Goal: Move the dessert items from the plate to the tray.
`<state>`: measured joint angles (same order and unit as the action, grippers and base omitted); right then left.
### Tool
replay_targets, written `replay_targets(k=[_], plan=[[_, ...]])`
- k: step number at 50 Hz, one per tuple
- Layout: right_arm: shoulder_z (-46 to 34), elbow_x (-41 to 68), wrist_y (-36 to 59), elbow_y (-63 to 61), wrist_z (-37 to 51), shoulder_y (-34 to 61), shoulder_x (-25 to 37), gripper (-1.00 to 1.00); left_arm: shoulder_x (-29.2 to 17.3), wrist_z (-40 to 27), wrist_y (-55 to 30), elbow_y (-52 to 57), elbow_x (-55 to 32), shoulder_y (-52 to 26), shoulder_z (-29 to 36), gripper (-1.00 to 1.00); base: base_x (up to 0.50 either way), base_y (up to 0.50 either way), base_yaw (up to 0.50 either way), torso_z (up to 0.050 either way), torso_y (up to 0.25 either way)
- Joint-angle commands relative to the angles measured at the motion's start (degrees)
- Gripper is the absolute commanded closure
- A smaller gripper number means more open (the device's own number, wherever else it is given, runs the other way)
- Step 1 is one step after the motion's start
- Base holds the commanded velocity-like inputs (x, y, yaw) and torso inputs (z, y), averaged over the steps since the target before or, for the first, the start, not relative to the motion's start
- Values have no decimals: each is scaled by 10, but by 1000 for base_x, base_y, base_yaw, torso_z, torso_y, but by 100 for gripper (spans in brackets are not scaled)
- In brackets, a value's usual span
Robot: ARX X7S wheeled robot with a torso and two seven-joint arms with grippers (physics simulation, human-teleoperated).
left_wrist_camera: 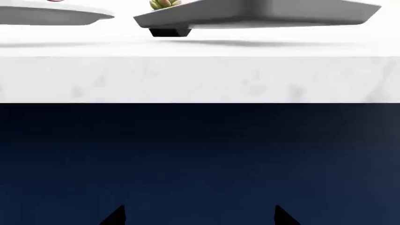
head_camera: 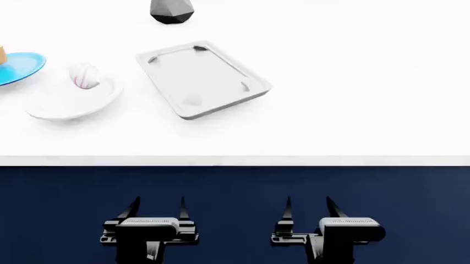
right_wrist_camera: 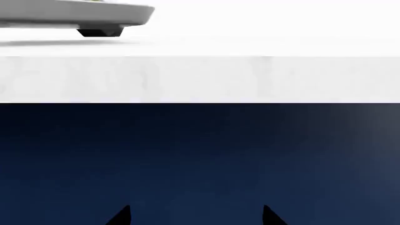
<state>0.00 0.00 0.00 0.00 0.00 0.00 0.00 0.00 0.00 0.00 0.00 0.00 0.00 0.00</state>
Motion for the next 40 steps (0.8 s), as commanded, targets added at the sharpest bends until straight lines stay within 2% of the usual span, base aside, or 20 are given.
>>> replay_targets(k=[1,13,32,40], plan=[[-13,9,-4,2,10,-2,9,-100,-9,-10,3,0,-9,1,11,-100,0,0,0,0,0],[-42,27,-18,10,25,-4,29,-100,-28,-36,18,-23,-18,-7,35,-100,0,0,0,1,0],[-69,31,-8,-33,35,-10,49,-100,-45,-43,-15,-4,-51,-4,51,-100,0,0,0,50,0],[-77,34,34,-88,38,-12,63,-100,-64,-39,-67,66,-87,7,40,-100,0,133,0,50,0]])
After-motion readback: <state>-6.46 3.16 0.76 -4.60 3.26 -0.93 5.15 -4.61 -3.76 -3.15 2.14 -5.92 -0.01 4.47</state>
